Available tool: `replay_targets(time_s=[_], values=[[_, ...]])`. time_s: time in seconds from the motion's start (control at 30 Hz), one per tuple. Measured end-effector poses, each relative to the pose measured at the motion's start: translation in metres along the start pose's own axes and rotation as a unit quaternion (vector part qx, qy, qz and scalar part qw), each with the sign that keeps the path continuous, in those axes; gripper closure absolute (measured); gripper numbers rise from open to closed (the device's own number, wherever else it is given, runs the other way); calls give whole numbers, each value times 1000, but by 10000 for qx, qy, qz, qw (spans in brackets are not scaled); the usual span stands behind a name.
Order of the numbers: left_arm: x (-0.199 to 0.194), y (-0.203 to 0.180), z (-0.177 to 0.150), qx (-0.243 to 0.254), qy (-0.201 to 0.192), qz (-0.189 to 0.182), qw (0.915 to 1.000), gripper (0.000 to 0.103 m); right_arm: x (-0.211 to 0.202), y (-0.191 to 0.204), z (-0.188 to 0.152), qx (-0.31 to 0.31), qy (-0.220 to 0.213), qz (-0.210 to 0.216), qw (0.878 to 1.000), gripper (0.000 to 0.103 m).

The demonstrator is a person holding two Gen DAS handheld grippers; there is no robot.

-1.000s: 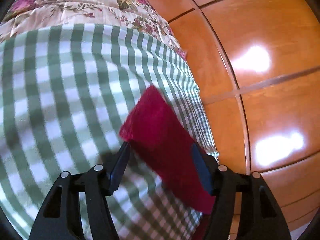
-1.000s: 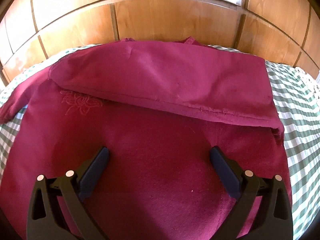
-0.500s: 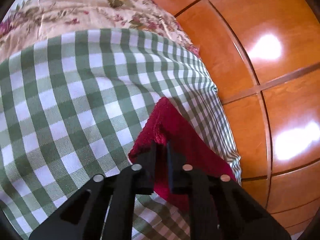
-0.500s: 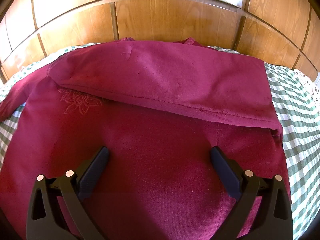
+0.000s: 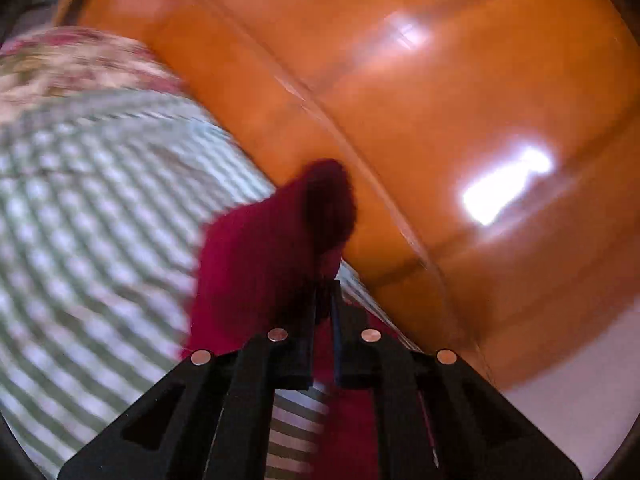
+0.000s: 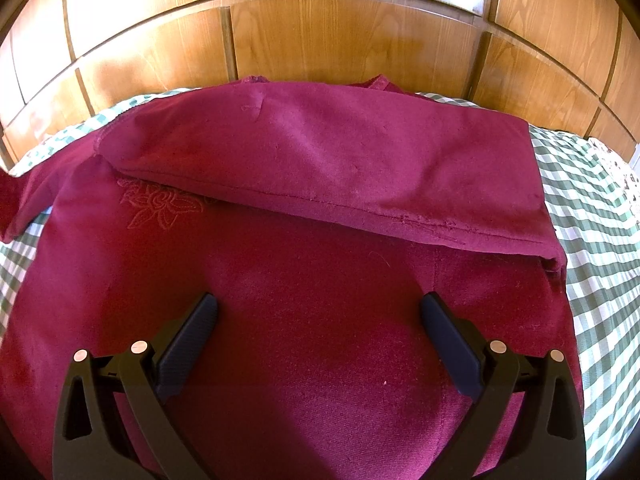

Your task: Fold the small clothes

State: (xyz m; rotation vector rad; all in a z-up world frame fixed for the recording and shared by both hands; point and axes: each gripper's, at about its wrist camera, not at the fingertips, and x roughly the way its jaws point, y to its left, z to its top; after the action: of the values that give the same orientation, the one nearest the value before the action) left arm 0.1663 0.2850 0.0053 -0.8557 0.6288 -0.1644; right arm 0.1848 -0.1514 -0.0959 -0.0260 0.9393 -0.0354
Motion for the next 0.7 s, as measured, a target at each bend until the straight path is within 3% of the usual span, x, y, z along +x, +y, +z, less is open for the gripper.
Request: replay_targets(time_s=[0.13,0.27,0.3,0.4,0.53,0.67,0.7], values=[[50,-61,-46,704,739,-381,9940,98,0,0,0,18,-5,7,10000,3],[94,-97,-97,1345,1388,-332,9806,94,1,-1,1,60,-15,48,10000,3],[100,-101,-108,1450,1486,-306,9777,91,0,-1,1,75,-18,50,10000,3],[107,-104,-138,1652,1784,-277,9696,69,1,-2,2,107,0,93,9999,3],[90,-89,-162,1922,1852,-84,9637,68,-2,-1,8,141,104,163,9997,3],[61,-59,-174,1998,1840,131,9623,68,-13,8,21,600,79,1049,9926,8],[56,-51,-178,2011,1836,214,9620,68,-14,15,26,626,122,1371,9885,16]])
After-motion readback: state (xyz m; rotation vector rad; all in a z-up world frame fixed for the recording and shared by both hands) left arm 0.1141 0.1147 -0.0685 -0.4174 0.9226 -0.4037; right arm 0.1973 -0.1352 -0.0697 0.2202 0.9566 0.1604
